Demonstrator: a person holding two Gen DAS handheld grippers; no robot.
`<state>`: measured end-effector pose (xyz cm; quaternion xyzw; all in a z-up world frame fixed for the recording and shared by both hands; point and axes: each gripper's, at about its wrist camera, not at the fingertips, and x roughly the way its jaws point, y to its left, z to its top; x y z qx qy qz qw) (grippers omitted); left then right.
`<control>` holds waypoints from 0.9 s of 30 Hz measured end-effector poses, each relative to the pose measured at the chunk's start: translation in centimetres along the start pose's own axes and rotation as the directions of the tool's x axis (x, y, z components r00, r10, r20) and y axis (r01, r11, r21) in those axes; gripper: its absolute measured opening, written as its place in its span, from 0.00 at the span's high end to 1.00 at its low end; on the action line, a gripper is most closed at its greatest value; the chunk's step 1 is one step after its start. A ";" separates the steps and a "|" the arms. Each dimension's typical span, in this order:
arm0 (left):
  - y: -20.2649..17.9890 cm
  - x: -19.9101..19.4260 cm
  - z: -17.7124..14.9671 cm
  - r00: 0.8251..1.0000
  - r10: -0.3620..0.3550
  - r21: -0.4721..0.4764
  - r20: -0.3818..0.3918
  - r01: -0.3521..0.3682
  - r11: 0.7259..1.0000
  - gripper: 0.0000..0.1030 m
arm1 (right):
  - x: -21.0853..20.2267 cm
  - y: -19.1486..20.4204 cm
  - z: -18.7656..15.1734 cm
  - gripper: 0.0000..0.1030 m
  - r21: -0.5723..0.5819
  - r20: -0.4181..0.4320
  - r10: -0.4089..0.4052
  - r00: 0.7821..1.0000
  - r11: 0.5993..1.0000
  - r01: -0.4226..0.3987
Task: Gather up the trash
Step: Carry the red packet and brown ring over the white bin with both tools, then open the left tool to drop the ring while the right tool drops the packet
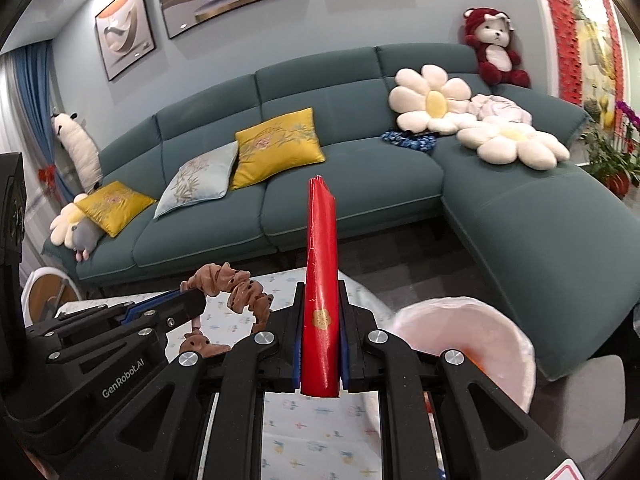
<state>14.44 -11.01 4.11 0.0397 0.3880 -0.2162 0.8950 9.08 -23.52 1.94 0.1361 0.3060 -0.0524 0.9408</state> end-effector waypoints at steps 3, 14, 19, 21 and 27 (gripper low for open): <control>-1.9 0.3 -0.2 1.000 -0.020 0.021 -0.007 0.020 1.000 0.93 | -0.6 -1.8 -0.5 0.88 0.019 0.002 -0.018 1.000 1.000 0.018; -7.6 3.1 -1.8 0.994 -0.080 0.081 -0.074 0.086 0.993 0.93 | -1.0 -8.5 -2.9 0.88 0.092 -0.031 -0.076 0.997 0.993 0.079; -9.3 5.2 -2.6 0.988 -0.097 0.086 -0.120 0.108 0.990 0.91 | -0.5 -10.9 -4.4 0.88 0.121 -0.059 -0.092 0.994 0.988 0.099; -9.7 6.0 -3.0 0.985 -0.106 0.085 -0.138 0.118 0.989 0.89 | -0.1 -11.7 -4.8 0.88 0.132 -0.070 -0.097 0.993 0.986 0.105; -10.7 7.9 -3.7 0.980 -0.113 0.082 -0.166 0.128 0.988 0.82 | 1.3 -13.0 -5.6 0.88 0.154 -0.103 -0.098 0.990 0.982 0.113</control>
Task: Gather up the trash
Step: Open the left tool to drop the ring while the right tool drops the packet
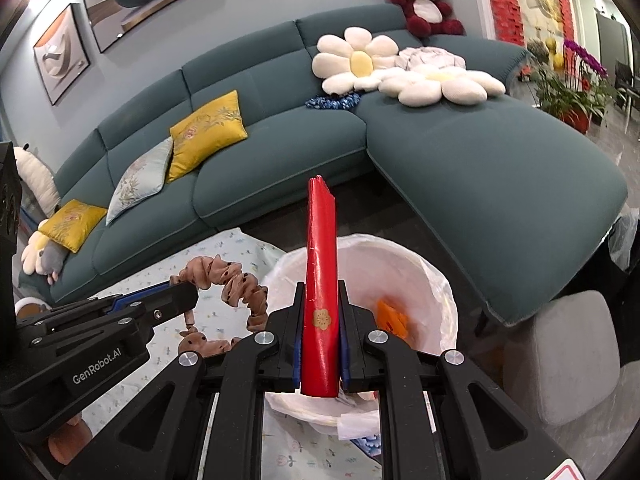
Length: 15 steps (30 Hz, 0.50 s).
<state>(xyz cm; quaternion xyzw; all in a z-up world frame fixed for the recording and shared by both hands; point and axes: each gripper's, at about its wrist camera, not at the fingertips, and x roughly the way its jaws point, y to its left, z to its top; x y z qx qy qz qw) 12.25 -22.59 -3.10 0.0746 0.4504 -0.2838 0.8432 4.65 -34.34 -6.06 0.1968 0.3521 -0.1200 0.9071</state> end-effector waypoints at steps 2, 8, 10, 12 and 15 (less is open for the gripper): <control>0.0 0.4 0.0 1.000 0.005 -0.005 -0.004 -0.005 1.000 0.70 | 0.5 -0.1 -0.1 0.86 0.000 -0.009 0.002 1.000 1.000 -0.002; 1.7 0.5 -0.3 0.999 0.052 -0.061 0.010 -0.051 0.997 0.38 | 1.4 0.1 0.1 0.64 -0.002 -0.013 0.006 1.000 1.000 -0.006; 2.3 0.4 -0.5 0.998 0.061 -0.072 0.010 -0.060 0.996 0.38 | 1.7 0.4 0.2 0.62 -0.008 -0.016 0.001 1.000 1.000 -0.001; 3.1 0.1 -0.8 0.998 0.067 -0.085 0.010 -0.066 0.994 0.38 | 1.7 0.7 0.1 0.59 -0.018 -0.024 -0.003 1.000 1.000 0.002; 4.2 -0.3 -1.2 0.996 0.086 -0.097 0.007 -0.085 0.992 0.36 | 1.5 0.9 -0.1 0.42 -0.021 -0.022 -0.016 1.000 1.000 0.016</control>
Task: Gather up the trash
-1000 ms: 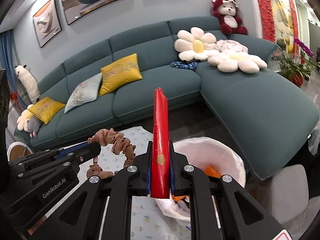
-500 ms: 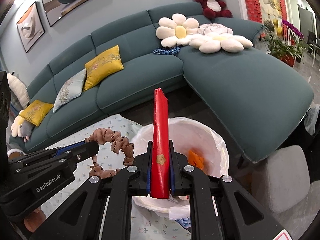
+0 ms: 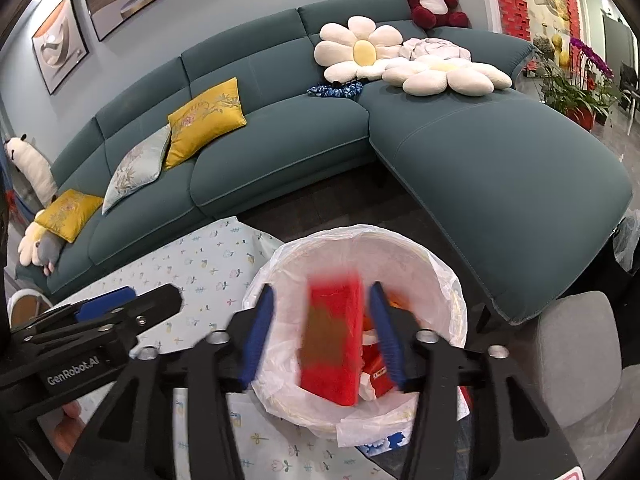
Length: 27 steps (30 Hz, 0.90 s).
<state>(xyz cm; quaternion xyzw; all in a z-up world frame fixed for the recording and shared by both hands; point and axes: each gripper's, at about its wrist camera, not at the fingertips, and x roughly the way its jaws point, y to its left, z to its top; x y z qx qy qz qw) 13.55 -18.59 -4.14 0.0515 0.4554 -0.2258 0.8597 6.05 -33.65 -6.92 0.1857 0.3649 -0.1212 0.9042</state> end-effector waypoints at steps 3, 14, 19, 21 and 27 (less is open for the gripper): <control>1.0 -0.6 -0.5 0.999 0.032 -0.001 0.010 -0.032 0.999 0.32 | -0.3 0.1 -0.1 0.35 0.008 -0.002 0.002 1.000 1.000 -0.002; 3.1 -3.3 -2.8 0.992 0.120 0.012 0.036 -0.121 0.993 0.21 | -2.3 2.2 -1.3 0.31 -0.054 -0.033 -0.034 0.999 0.998 0.032; 3.4 -4.6 -3.8 0.988 0.149 0.028 0.049 -0.150 0.988 0.18 | -3.6 3.2 -2.2 0.21 -0.076 -0.013 -0.047 0.999 0.996 0.046; 3.5 -4.9 -4.1 0.987 0.156 0.027 0.050 -0.157 0.987 0.15 | -4.0 3.5 -2.4 0.19 -0.093 -0.006 -0.064 0.998 0.994 0.063; 3.9 -5.6 -4.9 0.984 0.170 0.007 0.048 -0.170 0.985 0.10 | -4.8 3.8 -2.6 0.07 -0.106 -0.013 -0.079 0.997 0.991 0.077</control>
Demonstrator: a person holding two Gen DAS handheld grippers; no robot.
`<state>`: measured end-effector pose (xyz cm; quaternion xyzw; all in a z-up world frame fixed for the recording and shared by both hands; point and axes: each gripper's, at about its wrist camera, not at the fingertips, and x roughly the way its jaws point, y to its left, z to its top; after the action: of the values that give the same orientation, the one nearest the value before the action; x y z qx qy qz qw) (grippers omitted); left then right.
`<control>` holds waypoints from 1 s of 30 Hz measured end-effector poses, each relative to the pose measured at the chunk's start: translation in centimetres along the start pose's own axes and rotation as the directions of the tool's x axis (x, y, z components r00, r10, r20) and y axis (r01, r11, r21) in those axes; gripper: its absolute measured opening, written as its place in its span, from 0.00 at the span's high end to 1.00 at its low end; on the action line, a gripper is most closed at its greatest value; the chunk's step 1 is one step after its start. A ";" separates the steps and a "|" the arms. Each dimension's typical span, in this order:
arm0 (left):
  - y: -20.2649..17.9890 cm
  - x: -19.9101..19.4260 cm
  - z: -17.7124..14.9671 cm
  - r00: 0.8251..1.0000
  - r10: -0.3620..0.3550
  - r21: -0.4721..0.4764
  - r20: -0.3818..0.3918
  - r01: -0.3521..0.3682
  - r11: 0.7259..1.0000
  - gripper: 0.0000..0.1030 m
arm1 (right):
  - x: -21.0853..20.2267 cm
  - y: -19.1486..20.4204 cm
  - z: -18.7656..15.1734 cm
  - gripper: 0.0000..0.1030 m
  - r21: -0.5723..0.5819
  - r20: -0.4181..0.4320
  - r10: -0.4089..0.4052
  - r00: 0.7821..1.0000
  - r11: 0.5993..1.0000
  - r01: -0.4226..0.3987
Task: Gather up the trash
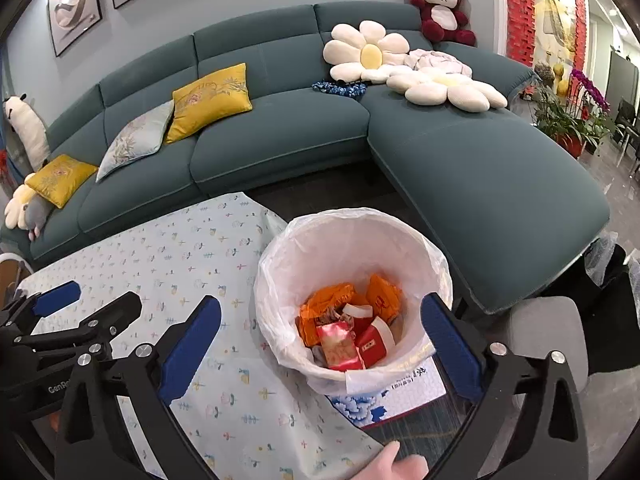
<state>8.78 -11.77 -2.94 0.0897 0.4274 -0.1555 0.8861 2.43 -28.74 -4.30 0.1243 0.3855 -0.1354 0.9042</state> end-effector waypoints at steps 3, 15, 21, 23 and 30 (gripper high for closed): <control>0.2 -0.2 -0.4 1.000 0.011 -0.008 0.005 -0.010 1.000 0.09 | 0.0 0.1 -0.4 0.07 -0.003 -0.029 0.013 1.000 1.000 -0.013; -0.4 -0.3 -1.8 0.999 0.049 0.001 0.001 -0.049 0.999 0.08 | -0.3 0.8 -2.0 0.07 -0.060 -0.022 -0.022 1.000 0.998 0.021; -0.6 -0.3 -2.1 0.999 0.050 -0.002 -0.006 -0.050 0.999 0.08 | -0.5 0.7 -2.3 0.07 -0.062 -0.017 -0.033 0.999 0.998 0.032; -0.6 -0.4 -2.2 0.999 0.049 -0.006 -0.007 -0.049 0.999 0.08 | -0.5 0.7 -2.3 0.07 -0.064 -0.019 -0.036 0.999 0.997 0.034; -0.5 -0.4 -2.4 0.998 0.063 -0.015 -0.009 -0.063 0.998 0.09 | -0.5 1.1 -2.7 0.07 -0.088 -0.024 -0.038 0.999 0.996 0.036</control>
<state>6.62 -11.44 -4.11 0.0969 0.4294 -0.1236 0.8894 0.71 -26.77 -5.58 0.0793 0.4047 -0.1334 0.9012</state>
